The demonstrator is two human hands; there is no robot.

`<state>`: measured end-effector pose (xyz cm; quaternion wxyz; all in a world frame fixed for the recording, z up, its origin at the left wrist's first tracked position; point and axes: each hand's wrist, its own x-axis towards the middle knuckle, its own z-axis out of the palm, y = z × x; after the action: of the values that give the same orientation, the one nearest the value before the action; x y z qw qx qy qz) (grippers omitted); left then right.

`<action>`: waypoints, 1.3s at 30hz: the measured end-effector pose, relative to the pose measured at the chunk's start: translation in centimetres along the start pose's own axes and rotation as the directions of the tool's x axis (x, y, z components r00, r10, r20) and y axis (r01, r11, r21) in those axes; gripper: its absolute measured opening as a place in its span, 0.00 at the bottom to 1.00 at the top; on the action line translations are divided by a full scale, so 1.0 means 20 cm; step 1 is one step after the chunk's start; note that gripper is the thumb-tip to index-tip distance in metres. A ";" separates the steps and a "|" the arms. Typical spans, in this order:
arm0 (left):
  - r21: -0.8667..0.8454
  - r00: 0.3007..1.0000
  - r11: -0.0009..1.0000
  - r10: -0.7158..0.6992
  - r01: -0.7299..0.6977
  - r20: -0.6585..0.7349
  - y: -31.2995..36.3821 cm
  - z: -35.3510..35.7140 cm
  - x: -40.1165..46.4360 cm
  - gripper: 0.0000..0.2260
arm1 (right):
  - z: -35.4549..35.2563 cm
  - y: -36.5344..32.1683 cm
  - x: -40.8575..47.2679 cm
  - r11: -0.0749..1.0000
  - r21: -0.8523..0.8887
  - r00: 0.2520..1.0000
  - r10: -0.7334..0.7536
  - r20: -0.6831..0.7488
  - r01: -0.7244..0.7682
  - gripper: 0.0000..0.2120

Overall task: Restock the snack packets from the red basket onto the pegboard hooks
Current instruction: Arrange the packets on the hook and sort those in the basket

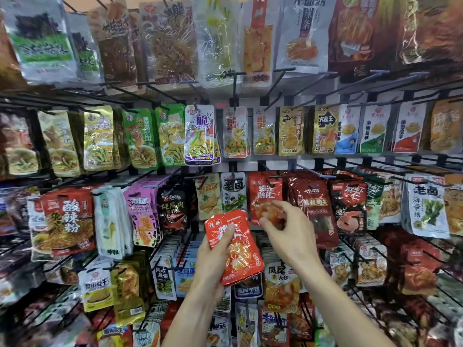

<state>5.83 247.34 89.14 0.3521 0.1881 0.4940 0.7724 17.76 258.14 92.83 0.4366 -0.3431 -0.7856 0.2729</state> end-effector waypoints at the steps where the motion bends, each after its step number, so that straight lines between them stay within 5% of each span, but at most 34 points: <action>1: -0.002 1.000 1.000 -0.003 0.003 -0.005 0.00 0.01 0.00 0.19 | -0.04 -0.02 -0.06 0.997 0.072 0.999 0.002 0.042 -0.005 0.26; 5: 0.028 0.999 0.999 -0.035 0.034 0.022 -0.02 0.10 0.00 0.21 | -0.07 -0.03 -0.13 0.979 0.193 0.972 0.022 0.234 -0.068 0.33; 12: 0.014 0.995 0.998 -0.061 0.060 0.083 -0.04 0.14 -0.02 0.21 | -0.10 0.09 -0.12 0.912 0.372 0.971 0.090 0.223 -0.171 0.31; 19: -0.007 0.997 0.999 -0.036 0.037 0.067 -0.02 0.12 -0.06 0.15 | -0.05 0.11 -0.15 0.883 0.462 0.997 0.066 0.041 -0.078 0.25; 25: -0.026 0.999 0.999 0.030 -0.030 0.018 0.01 0.08 -0.07 0.13 | -0.08 0.02 -0.07 0.911 0.411 0.997 0.005 -0.077 0.027 0.24; 39: -0.039 0.999 0.998 0.050 -0.050 0.012 0.05 -0.01 -0.10 0.12 | 0.00 0.04 0.11 0.975 0.187 0.992 0.126 0.001 -0.124 0.31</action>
<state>6.77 245.60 90.04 0.3395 0.1986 0.4717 0.7892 17.20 260.28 93.31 0.4533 -0.3509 -0.7310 0.3702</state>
